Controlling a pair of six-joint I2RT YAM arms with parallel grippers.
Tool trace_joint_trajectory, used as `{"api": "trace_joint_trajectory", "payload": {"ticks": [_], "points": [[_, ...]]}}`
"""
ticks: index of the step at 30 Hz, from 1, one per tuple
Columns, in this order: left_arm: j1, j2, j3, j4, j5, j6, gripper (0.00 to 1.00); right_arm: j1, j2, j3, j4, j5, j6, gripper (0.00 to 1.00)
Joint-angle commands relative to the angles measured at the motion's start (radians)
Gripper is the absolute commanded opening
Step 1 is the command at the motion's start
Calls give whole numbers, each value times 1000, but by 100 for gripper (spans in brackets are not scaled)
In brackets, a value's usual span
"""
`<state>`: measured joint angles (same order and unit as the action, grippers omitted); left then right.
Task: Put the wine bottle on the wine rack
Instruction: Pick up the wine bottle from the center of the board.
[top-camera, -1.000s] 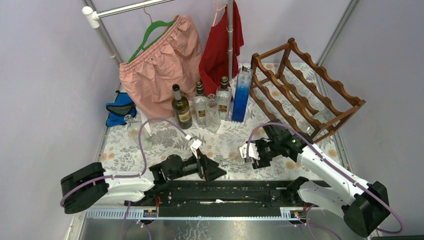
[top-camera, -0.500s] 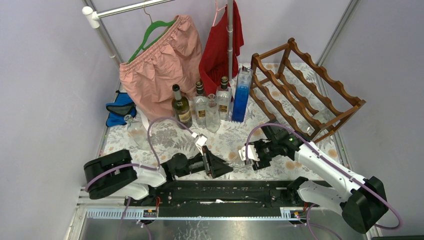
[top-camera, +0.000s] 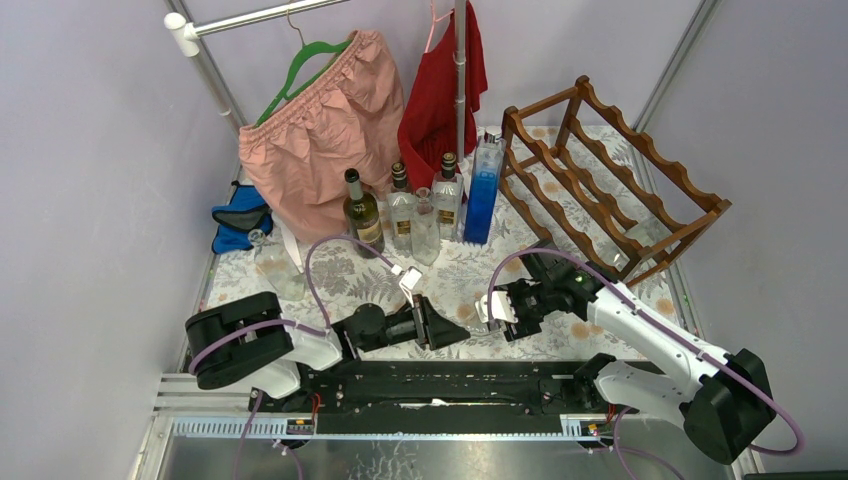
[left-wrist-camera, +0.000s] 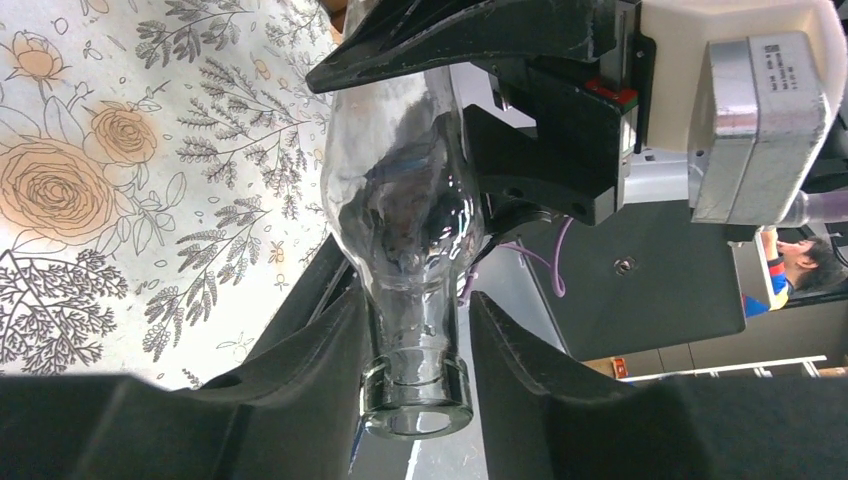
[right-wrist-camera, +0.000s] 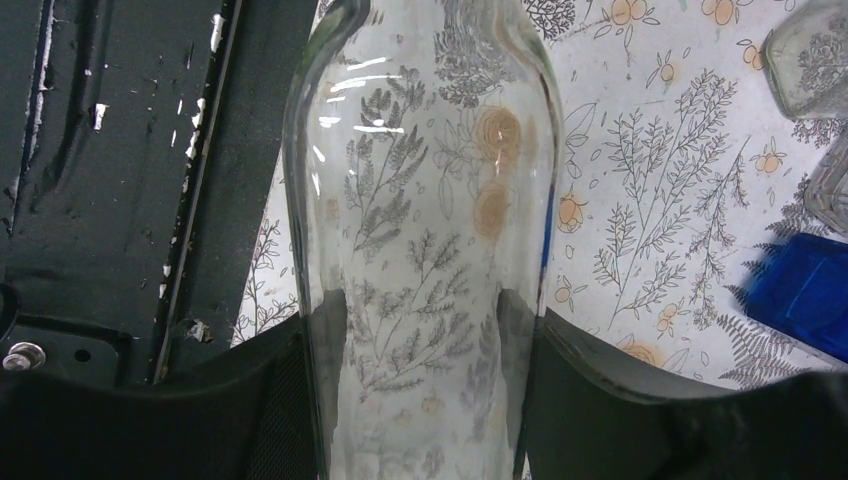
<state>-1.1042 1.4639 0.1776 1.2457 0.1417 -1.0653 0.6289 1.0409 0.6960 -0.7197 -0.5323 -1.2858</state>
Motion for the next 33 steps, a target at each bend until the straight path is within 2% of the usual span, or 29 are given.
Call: {"api": "trace_joint_trajectory", "payload": {"ticks": [1, 9, 21, 33], "points": [[6, -16, 25, -11, -13, 5, 47, 11, -10, 15, 38, -2, 3, 5], [6, -31, 40, -83, -30, 8, 49, 13, -5, 19, 33, 9, 5, 5], [26, -15, 50, -73, 7, -19, 52, 29, -6, 17, 21, 27, -15, 5], [35, -26, 98, -235, 67, -8, 50, 81, 21, 40, 23, 117, -23, 5]]}}
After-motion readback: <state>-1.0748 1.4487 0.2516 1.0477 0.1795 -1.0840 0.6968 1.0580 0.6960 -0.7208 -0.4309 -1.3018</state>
